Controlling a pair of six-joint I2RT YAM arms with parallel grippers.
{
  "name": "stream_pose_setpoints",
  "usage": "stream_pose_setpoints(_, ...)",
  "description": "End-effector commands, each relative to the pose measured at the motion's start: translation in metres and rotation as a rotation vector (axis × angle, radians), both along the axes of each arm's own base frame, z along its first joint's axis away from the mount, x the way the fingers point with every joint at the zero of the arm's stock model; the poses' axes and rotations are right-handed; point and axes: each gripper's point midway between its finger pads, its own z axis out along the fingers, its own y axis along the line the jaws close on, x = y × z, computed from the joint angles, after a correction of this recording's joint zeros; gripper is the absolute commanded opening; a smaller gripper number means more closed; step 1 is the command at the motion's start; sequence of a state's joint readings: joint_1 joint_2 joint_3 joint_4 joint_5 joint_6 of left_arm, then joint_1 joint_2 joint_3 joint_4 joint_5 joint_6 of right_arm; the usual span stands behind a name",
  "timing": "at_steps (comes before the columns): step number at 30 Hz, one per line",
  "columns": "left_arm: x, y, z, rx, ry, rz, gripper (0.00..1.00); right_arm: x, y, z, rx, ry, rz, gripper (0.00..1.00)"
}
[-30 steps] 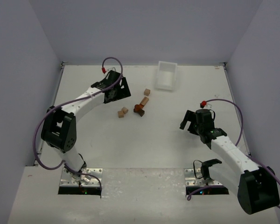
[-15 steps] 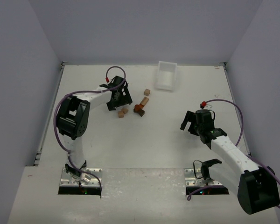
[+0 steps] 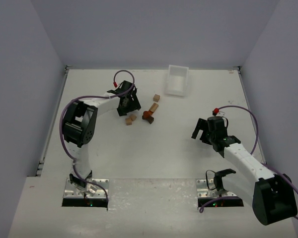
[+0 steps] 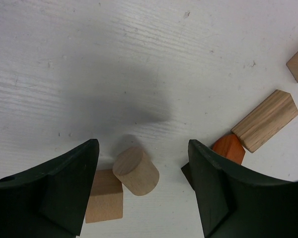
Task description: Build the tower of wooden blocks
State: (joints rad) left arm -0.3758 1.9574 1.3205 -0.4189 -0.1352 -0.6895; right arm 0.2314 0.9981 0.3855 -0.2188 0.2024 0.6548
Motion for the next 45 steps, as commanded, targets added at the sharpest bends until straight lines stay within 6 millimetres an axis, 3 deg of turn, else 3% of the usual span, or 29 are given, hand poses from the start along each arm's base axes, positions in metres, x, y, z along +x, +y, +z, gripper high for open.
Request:
stream_pose_setpoints(1, 0.001, -0.014, -0.003, -0.008, -0.02, -0.029, 0.69, 0.017, 0.0, 0.018, 0.001, -0.064, -0.018, 0.99)
stream_pose_setpoints(14, -0.02, -0.009, -0.012, 0.006, -0.005, -0.003, 0.6, 0.017, 0.003, 0.017, 0.007, -0.058, -0.011, 0.99)
stream_pose_setpoints(22, -0.021, -0.008, -0.013, 0.008, -0.002, 0.003, 0.33, 0.017, 0.003, 0.016, 0.006, -0.053, -0.011, 0.99)
stream_pose_setpoints(29, -0.022, -0.008, -0.008, 0.002, -0.012, -0.004, 0.19, 0.017, 0.002, 0.017, 0.006, -0.054, -0.012, 0.99)
stream_pose_setpoints(31, -0.022, -0.008, -0.005, -0.002, -0.017, -0.007, 0.1, 0.017, 0.002, 0.016, 0.005, -0.052, -0.012, 0.99)
stream_pose_setpoints(33, -0.02, -0.009, 0.001, -0.001, -0.033, -0.013, 0.0, 0.018, 0.002, 0.017, 0.002, -0.056, -0.006, 0.99)
stream_pose_setpoints(37, -0.016, -0.004, 0.017, 0.018, -0.082, -0.022, 0.0, 0.018, 0.006, 0.02, 0.012, -0.065, 0.021, 0.99)
stream_pose_setpoints(39, -0.015, 0.001, 0.041, 0.03, -0.139, -0.03, 0.0, 0.021, 0.014, 0.029, 0.041, -0.11, 0.066, 0.99)
stream_pose_setpoints(43, -0.023, 0.003, 0.08, 0.031, -0.278, -0.1, 0.0, 0.023, 0.039, 0.051, 0.108, -0.24, 0.231, 0.99)
stream_pose_setpoints(45, -0.025, -0.006, 0.103, 0.027, -0.384, -0.166, 0.0, 0.019, 0.067, 0.066, 0.19, -0.324, 0.399, 0.99)
